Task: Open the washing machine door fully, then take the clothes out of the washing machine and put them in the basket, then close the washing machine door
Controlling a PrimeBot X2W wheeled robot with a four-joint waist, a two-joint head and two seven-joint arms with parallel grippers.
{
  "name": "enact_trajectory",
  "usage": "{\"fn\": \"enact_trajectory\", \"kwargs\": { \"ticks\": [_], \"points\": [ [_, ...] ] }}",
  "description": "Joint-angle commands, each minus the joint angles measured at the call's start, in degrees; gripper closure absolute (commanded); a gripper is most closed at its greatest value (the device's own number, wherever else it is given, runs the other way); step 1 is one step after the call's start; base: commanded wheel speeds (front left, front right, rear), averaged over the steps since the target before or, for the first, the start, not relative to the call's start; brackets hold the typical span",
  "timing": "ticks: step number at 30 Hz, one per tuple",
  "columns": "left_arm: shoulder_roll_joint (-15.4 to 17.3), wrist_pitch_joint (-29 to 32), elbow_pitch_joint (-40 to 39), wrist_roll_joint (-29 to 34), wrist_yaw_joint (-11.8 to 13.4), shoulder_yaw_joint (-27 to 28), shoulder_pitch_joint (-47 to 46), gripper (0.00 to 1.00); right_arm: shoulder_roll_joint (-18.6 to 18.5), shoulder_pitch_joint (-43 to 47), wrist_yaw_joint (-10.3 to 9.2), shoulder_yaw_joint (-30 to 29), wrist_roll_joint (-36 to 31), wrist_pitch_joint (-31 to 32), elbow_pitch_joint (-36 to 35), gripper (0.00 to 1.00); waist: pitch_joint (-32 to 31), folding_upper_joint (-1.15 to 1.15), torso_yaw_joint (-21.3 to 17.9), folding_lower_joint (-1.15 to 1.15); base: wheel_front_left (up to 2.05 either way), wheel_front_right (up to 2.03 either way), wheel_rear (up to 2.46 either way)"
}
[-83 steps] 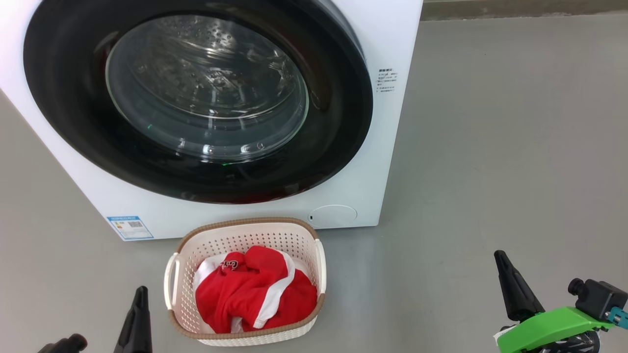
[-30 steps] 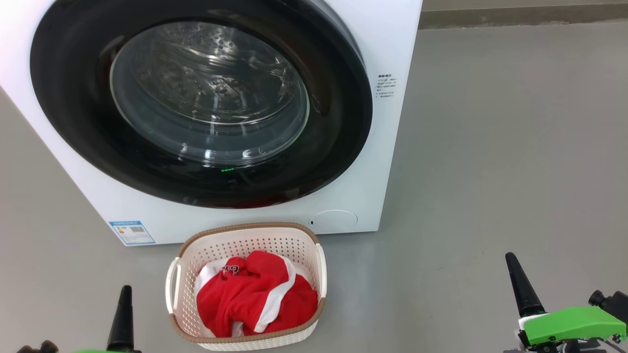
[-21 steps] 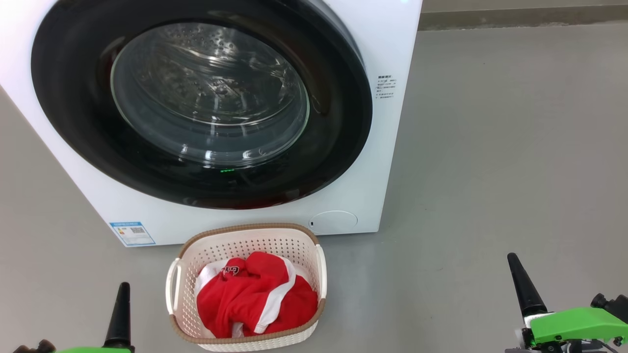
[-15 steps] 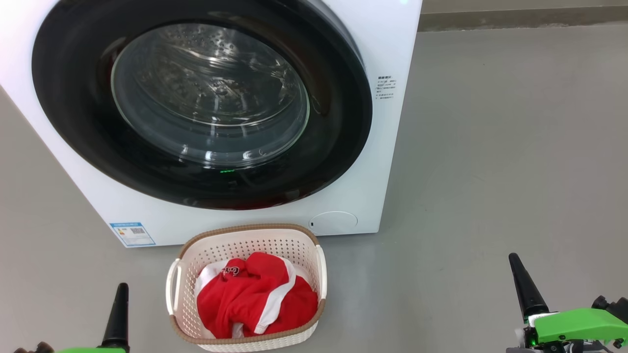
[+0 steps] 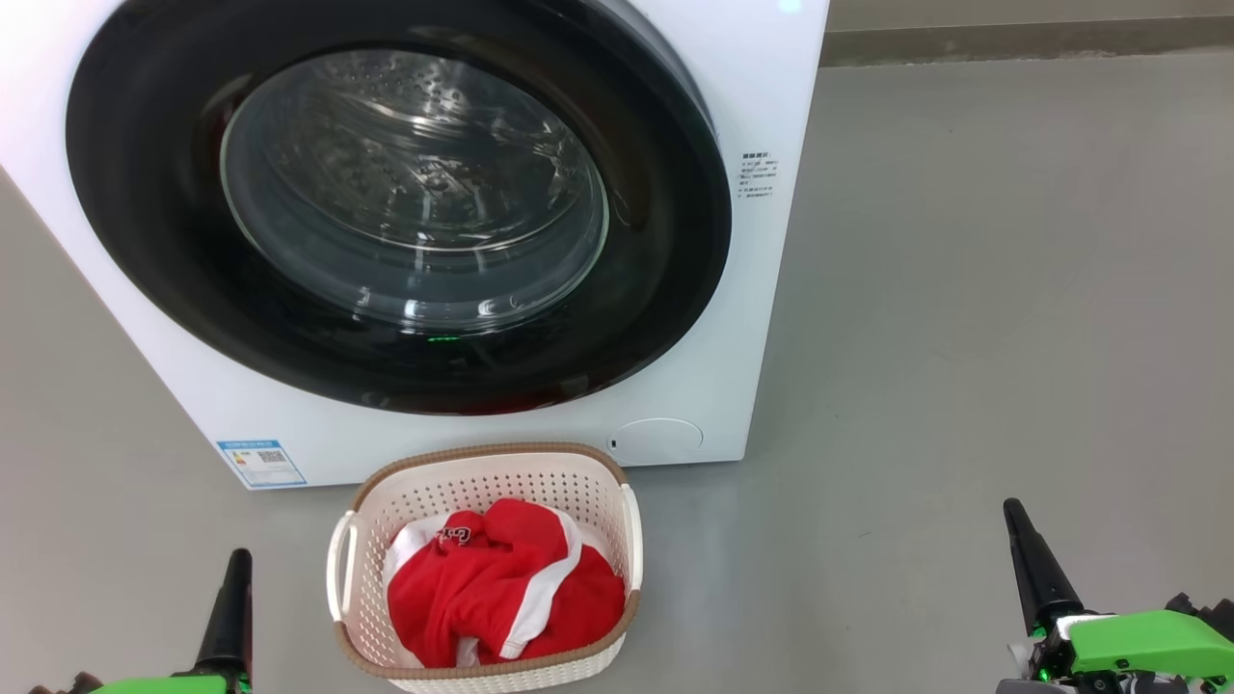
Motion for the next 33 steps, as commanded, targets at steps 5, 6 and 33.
{"fn": "enact_trajectory", "kwargs": {
  "ticks": [5,6,33],
  "points": [
    [0.63,1.34,-0.76,-4.09,-0.17,2.46,-2.80,1.00,0.16,-2.53,-0.07,0.35,4.15,1.48,-1.40,1.00,-0.13,-0.01,0.01,0.00,0.00,0.00,0.00],
    [0.62,1.51,-0.72,-4.65,-0.17,2.56,-2.85,1.00,0.23,-2.54,-0.07,0.25,4.69,1.65,-1.40,1.00,-0.15,-0.01,0.01,0.00,0.00,0.00,0.00],
    [0.33,2.56,-0.51,-7.16,-0.18,3.28,-3.16,1.00,0.70,-2.62,-0.08,-0.39,7.21,2.63,-1.38,1.00,-0.25,-0.01,0.02,0.00,0.00,0.00,0.00]
  ]
}}
